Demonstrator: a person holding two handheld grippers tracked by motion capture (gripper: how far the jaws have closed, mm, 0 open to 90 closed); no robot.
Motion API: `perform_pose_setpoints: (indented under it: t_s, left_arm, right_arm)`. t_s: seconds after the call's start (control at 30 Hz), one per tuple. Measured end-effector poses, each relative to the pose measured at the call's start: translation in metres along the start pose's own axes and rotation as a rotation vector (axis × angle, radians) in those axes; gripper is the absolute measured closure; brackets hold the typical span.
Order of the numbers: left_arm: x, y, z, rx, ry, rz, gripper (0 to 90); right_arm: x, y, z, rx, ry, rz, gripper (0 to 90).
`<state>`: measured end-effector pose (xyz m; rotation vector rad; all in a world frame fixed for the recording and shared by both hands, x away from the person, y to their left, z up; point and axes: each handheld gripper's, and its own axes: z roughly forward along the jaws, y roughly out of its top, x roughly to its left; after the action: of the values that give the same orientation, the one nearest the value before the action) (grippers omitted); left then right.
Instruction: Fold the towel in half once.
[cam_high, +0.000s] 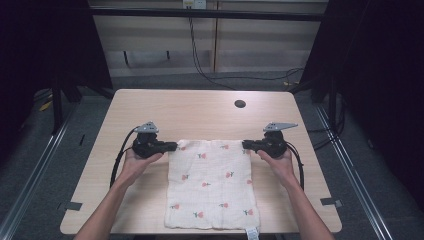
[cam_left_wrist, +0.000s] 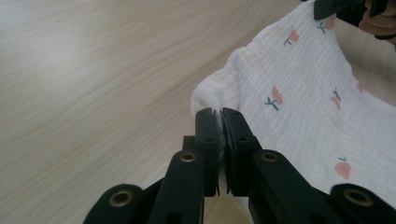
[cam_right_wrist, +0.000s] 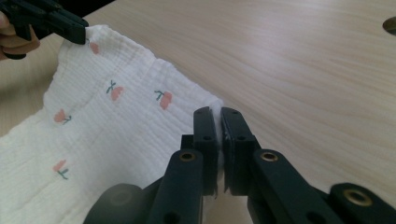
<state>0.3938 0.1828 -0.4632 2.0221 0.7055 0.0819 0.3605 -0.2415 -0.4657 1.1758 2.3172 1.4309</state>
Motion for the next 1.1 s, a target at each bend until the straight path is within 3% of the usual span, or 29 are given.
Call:
perform_pose_setpoints:
  t_s: [0.27, 0.67, 0.9, 1.1]
  left_arm:
    - [-0.006, 0.007, -0.006, -0.035, -0.011, 0.009, 85.9]
    - [-0.010, 0.023, -0.017, -0.087, -0.003, 0.028, 85.9]
    - [-0.011, 0.034, -0.017, -0.089, 0.006, 0.044, 85.9]
    - [0.000, 0.050, -0.014, -0.094, 0.035, 0.040, 85.9]
  right_arm:
    - [0.000, 0.011, -0.015, -0.055, 0.007, -0.010, 85.8]
    - [0.003, 0.031, -0.022, -0.097, 0.006, -0.034, 85.9]
    - [0.001, 0.045, -0.025, -0.086, -0.009, -0.045, 85.9]
    - [0.000, 0.060, -0.024, -0.084, -0.023, -0.055, 85.9]
